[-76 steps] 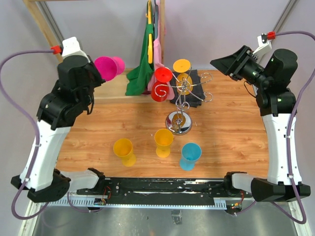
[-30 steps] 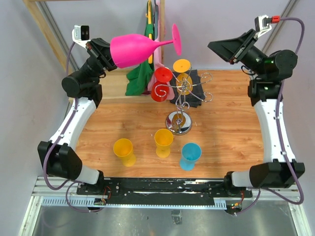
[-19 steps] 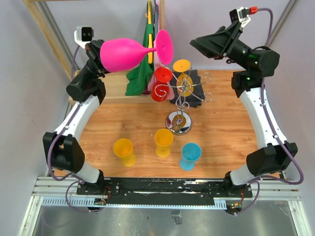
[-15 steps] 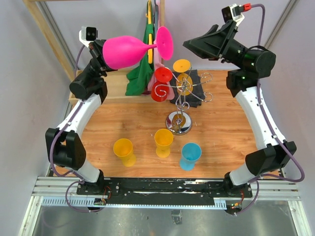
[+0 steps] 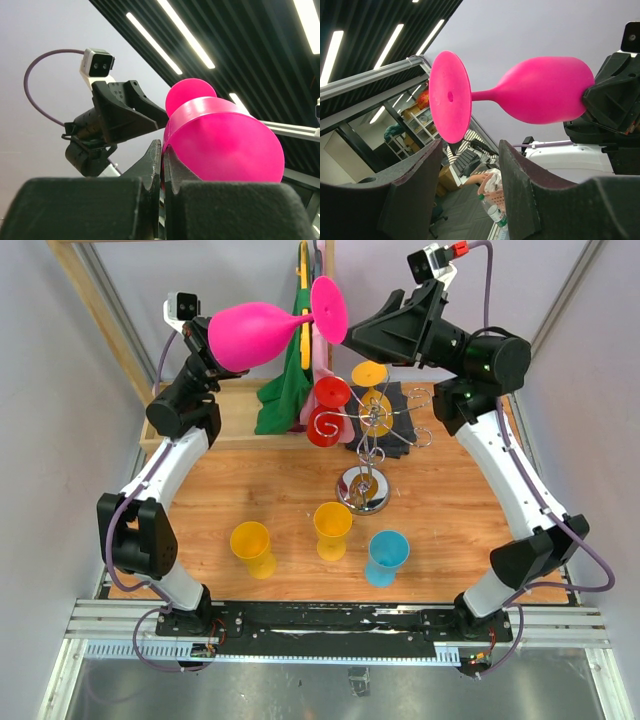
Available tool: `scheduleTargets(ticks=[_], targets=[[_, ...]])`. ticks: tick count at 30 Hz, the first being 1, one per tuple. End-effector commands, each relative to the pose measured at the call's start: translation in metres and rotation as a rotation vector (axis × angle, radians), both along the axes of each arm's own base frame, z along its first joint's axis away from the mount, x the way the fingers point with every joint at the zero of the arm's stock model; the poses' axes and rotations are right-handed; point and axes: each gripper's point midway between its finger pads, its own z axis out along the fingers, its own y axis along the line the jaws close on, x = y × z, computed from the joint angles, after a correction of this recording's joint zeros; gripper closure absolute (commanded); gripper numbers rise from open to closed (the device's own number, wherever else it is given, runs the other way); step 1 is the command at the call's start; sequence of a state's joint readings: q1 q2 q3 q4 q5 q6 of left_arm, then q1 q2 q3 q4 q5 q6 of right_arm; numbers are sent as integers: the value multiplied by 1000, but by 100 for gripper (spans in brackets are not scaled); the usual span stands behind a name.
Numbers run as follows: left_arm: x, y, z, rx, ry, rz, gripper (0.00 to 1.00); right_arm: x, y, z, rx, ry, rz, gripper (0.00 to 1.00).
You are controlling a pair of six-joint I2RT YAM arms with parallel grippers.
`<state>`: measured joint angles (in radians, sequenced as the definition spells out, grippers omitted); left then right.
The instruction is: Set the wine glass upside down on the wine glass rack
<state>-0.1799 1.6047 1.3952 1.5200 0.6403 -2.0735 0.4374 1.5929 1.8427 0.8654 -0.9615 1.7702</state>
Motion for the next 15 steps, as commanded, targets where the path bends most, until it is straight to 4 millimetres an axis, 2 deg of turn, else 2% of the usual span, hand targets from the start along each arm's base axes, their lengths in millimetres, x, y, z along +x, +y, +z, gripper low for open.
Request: scheduleTargets(ticks=[1,7,15], targets=[[-63,18,16,-78,-221,-99,100,-19,3,21,49,-74,12,49],[-62,20,15,-90,-207,-99,100,-21,9,32,58,-81,32,53],[-67,19,16,-81,-220,-98,100,-22,21,37,69,-74,63,61]])
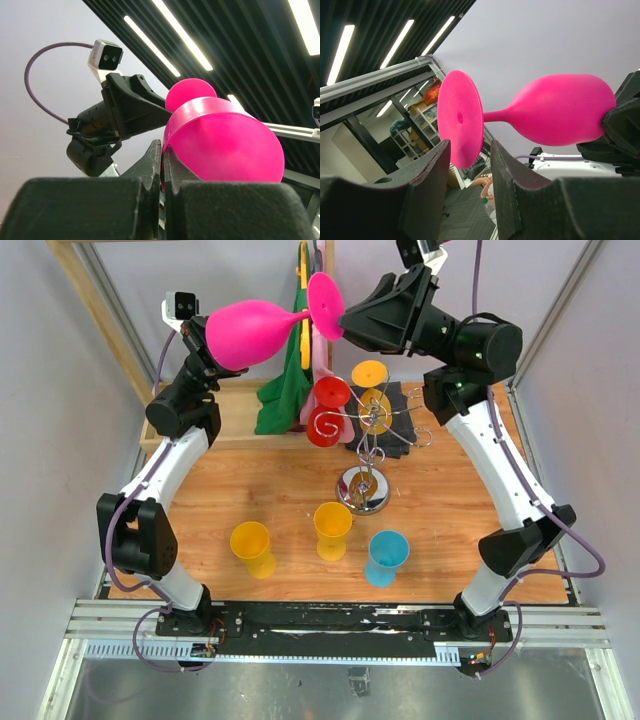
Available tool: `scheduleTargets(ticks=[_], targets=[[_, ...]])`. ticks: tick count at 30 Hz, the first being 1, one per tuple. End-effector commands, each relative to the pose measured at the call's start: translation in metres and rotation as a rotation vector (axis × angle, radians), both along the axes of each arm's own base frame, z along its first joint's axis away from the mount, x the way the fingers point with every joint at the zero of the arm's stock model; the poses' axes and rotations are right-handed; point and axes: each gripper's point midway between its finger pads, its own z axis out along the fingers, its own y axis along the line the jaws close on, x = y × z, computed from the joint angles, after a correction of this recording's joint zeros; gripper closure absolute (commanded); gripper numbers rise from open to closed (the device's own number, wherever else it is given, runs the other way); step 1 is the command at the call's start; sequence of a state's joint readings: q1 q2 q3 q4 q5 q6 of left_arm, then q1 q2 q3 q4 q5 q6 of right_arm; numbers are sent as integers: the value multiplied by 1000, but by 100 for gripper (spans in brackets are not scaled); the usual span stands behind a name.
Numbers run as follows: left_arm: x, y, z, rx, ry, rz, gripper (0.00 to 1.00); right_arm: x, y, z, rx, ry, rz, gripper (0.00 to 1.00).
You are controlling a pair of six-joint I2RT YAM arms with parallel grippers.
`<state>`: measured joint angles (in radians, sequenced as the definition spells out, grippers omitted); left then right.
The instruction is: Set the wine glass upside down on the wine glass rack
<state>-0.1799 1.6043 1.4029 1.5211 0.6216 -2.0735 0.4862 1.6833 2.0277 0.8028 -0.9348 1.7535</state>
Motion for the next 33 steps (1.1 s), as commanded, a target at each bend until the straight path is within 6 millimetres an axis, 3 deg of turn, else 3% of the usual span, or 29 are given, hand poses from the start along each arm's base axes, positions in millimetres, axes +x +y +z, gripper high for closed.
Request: scheduleTargets(ticks=[1,5,11,14,18,22,25,33], targets=[[-66,17,12,-61,-217,-101,100,-17,9,13,32,-39,40,61],[-68,17,12,-59,-221,-102,100,-19,15,14,28,-41,60,64],[-70,17,14,-61,-230,-99,100,-20,14,13,34,-39,55,98],[-70,17,14,-59,-232,-98,99,-22,13,13,39,-43,55,99],[-70,17,12,-54,-239,-85,77,-24,11,15,49,-49,54,99],[-62,19,8,-48,-219,-61,47,-30,7,19,59,-65,56,99],[-55,23,2,-35,-202,-33,33,-34,3,23,67,-82,50,99],[-38,35,-17,10,-146,34,29,-37,-17,32,58,-142,-46,99]])
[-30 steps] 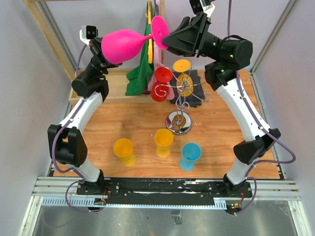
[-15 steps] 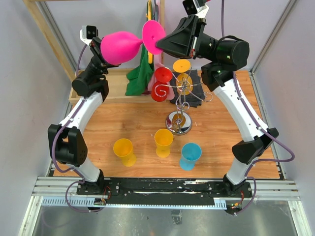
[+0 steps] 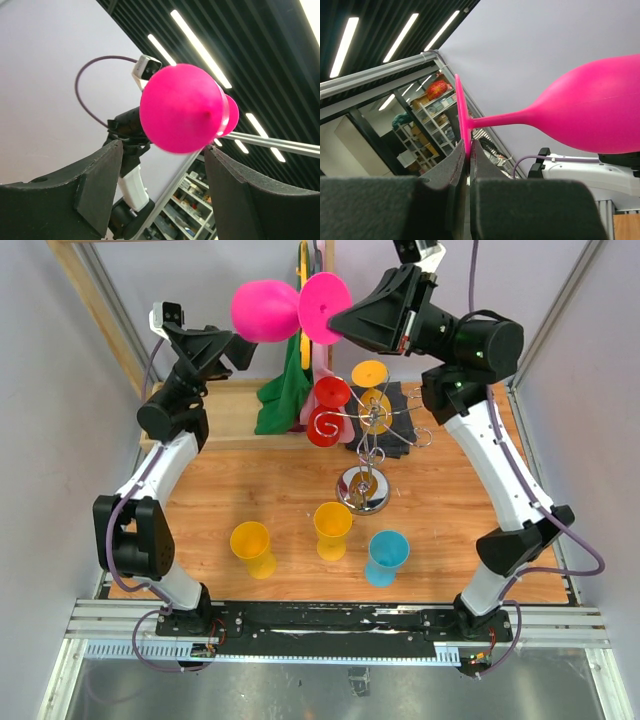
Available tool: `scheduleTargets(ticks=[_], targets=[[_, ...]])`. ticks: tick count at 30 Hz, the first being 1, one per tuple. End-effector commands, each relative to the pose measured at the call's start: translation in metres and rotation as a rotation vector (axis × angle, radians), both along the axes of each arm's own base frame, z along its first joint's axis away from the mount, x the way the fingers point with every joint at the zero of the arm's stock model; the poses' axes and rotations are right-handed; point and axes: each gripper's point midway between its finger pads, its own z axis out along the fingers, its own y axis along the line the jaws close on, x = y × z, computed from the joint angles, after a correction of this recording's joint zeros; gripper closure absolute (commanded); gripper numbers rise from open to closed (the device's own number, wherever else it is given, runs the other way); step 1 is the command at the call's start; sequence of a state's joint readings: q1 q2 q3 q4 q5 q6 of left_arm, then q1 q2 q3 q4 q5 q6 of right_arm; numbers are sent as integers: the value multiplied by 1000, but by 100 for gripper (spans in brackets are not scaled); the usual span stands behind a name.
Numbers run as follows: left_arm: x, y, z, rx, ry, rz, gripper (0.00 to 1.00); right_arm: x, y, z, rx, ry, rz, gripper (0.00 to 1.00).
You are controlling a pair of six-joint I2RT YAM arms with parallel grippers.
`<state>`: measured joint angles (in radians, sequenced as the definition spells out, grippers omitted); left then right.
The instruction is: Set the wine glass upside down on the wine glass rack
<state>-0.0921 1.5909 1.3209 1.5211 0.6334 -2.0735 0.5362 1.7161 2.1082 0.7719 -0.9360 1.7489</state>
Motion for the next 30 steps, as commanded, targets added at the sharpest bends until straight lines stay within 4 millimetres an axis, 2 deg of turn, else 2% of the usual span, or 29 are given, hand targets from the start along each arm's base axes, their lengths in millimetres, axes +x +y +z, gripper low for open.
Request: scheduleTargets(ticks=[1,4,8,11,15,23,30], targets=[[-61,12,2,4,-206,-50,29,-21,-30,23,43,-130,-117,99],[-62,10,-1,28,-213,-46,29,-19,-40,24,8,-173,-211,99],[-65,10,1,29,-218,-48,29,2,-61,16,-62,-170,-376,99],[-69,10,4,34,-231,-49,30,25,-90,7,-109,-136,-533,99],[-74,10,7,39,-242,-49,30,45,-124,-6,-163,-101,-697,99],[-80,7,10,62,-251,-42,31,110,-179,-56,-245,49,-892,99],[-85,5,9,84,-251,-32,31,162,-215,-98,-310,161,-991,99]])
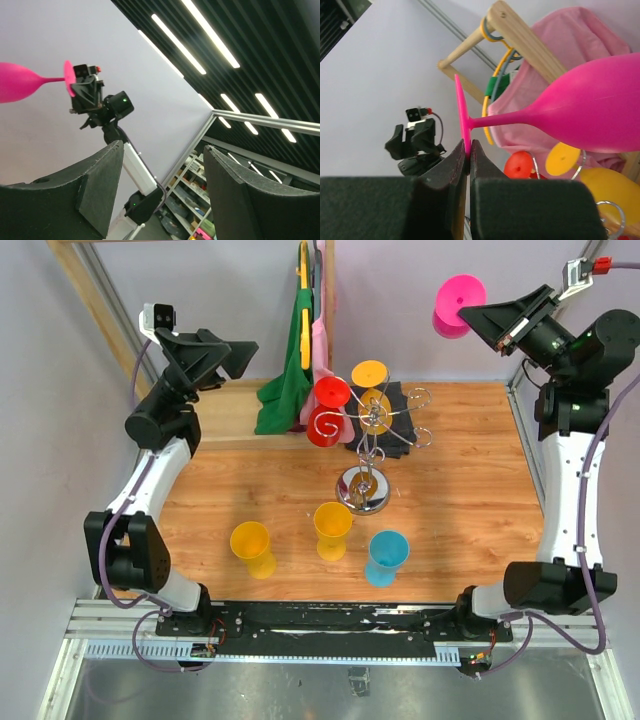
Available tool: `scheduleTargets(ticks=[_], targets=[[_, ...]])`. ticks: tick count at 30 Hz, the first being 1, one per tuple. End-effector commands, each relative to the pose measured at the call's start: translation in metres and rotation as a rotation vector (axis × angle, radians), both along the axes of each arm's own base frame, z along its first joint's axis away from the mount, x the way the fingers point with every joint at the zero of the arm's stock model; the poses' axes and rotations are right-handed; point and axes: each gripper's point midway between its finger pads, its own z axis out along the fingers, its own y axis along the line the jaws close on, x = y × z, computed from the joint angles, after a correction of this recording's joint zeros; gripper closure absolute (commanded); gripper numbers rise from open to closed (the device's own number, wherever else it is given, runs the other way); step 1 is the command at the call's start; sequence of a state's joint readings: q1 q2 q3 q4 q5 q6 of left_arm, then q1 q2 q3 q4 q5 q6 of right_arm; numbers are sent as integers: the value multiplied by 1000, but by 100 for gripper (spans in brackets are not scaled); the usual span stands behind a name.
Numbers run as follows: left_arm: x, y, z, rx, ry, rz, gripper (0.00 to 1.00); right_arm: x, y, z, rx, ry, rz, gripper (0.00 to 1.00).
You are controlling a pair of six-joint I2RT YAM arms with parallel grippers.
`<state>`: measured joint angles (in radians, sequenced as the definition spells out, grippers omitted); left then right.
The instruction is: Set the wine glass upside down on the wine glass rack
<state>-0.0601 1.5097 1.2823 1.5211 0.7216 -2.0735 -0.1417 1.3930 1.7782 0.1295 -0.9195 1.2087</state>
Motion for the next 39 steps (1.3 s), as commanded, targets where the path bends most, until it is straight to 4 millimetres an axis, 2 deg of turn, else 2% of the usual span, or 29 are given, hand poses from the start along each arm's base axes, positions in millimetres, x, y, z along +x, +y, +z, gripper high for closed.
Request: scheduleTargets(ticks=[1,6,10,14,24,28,39], targets=[[-57,3,9,4,-198,-46,31,25,-22,-19,-43,18,-86,99],[-58,3,7,9,-192,-45,31,49,-28,-58,-56,115,-101,99],[-56,3,5,7,-185,-44,31,59,-29,-89,-56,197,-95,99],[-56,3,3,7,-184,-44,31,61,-24,-109,-57,245,-70,99],[-55,3,-2,6,-178,-44,31,57,11,-152,-104,321,20,99],[-55,3,-2,6,-178,-43,31,53,21,-161,-110,341,47,99],[-57,3,-2,8,-178,-41,30,38,47,-170,-144,351,116,99]])
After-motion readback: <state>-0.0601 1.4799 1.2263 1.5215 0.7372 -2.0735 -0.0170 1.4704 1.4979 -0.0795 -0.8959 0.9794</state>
